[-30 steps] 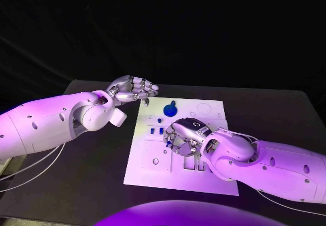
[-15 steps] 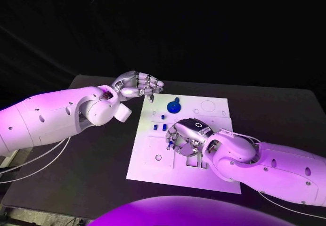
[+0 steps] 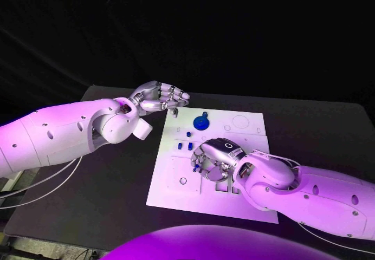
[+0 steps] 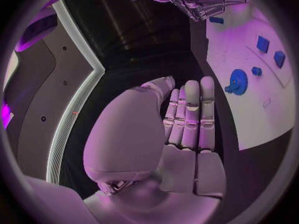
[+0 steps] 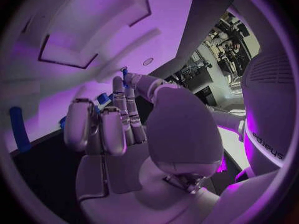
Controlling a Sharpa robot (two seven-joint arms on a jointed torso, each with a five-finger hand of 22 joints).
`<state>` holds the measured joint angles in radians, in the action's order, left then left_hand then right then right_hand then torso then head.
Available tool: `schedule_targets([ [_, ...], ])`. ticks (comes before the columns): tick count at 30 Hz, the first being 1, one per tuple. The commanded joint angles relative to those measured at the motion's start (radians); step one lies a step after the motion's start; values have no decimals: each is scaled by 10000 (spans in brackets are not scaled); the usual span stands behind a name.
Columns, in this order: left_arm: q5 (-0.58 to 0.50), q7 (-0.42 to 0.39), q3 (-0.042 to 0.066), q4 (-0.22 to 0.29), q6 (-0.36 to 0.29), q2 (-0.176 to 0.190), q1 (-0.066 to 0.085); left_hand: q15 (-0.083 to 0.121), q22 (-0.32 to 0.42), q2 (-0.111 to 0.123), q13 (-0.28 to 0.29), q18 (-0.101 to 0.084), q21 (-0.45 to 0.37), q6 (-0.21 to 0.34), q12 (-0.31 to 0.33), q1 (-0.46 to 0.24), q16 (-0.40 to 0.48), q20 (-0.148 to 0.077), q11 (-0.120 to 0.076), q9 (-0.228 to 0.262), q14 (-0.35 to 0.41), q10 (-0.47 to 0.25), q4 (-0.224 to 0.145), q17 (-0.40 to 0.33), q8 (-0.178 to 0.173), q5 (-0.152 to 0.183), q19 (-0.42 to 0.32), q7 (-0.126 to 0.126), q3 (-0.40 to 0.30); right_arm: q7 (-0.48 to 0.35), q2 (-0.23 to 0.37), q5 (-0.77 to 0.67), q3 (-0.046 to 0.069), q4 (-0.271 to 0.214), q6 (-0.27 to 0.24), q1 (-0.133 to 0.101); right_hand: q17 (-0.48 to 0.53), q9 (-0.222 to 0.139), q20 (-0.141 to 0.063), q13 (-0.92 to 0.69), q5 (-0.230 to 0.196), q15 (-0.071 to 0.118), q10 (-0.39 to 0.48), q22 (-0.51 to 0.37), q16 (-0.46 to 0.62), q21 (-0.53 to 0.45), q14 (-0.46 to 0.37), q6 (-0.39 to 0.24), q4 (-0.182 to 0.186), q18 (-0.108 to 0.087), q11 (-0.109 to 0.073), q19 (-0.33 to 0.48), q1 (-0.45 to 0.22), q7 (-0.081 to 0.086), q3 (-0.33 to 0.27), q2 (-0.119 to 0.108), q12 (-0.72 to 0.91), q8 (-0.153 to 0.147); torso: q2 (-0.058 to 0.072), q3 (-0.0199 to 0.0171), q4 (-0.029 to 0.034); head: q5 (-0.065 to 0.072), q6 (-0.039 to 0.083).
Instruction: Assemble the parts on the task board
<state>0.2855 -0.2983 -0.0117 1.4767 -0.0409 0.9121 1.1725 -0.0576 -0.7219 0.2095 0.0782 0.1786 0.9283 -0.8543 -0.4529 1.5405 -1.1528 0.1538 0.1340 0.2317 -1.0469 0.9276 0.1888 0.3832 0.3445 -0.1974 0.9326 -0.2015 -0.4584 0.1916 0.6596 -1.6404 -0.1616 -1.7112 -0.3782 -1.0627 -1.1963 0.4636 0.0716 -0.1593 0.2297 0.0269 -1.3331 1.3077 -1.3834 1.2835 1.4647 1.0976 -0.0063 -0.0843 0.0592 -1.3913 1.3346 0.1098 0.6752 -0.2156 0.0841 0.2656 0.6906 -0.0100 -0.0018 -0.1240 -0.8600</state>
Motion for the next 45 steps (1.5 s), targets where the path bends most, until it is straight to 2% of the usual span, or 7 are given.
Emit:
schedule_targets([
  [1,30,-26,9,7,185,-13,10,3,-13,6,-7,46,66,83,-15,-92,-41,-26,13,13,60,-66,23,12,-1,12,-72,21,-54,-79,-28,-90,-2,8,219,22,9,7,12,-17,48,64,-255,772,-55,9,453,21,-23,131,-184,-66,123,54,93,234,31,63,1,5,1,-16,-18],
  [20,41,-6,9,18,218,15,11,1,-15,9,-6,47,67,89,-17,-102,-44,-24,16,15,64,-77,13,13,1,12,-76,19,-63,178,-178,-270,-1,239,346,90,63,27,15,-28,46,60,-248,826,-34,86,442,-1,-31,149,-180,-111,107,59,105,240,17,64,1,17,2,-47,-41],
  [38,54,16,9,32,285,44,17,-13,-22,20,-3,46,68,109,-24,-170,-54,-10,29,24,86,-130,-19,15,15,18,-96,11,-92,0,-219,-134,-13,122,1274,93,162,198,36,-115,-7,52,-245,840,-21,62,418,1,-41,141,-188,-87,-117,43,-115,149,-31,160,-7,12,-1,-50,-85],
  [42,55,15,9,31,293,49,18,-14,-23,23,-3,46,68,112,-25,-176,-54,-8,30,25,88,-135,-22,15,16,18,-98,11,-94,14,-188,-109,-16,123,1238,93,218,254,36,-144,-14,59,-228,854,-7,69,407,-18,-35,143,-197,-90,-185,22,-236,133,-56,185,-5,11,0,-50,-88],
  [45,55,18,9,31,296,54,19,-14,-23,23,-3,46,68,112,-25,-176,-54,-8,30,25,88,-135,-22,15,16,18,-98,11,-94,50,-162,-99,-17,151,927,93,263,267,47,-156,0,34,-74,839,-3,23,397,-218,-20,135,-162,-62,-257,59,-340,103,-147,96,-7,9,-3,-51,-101],
])
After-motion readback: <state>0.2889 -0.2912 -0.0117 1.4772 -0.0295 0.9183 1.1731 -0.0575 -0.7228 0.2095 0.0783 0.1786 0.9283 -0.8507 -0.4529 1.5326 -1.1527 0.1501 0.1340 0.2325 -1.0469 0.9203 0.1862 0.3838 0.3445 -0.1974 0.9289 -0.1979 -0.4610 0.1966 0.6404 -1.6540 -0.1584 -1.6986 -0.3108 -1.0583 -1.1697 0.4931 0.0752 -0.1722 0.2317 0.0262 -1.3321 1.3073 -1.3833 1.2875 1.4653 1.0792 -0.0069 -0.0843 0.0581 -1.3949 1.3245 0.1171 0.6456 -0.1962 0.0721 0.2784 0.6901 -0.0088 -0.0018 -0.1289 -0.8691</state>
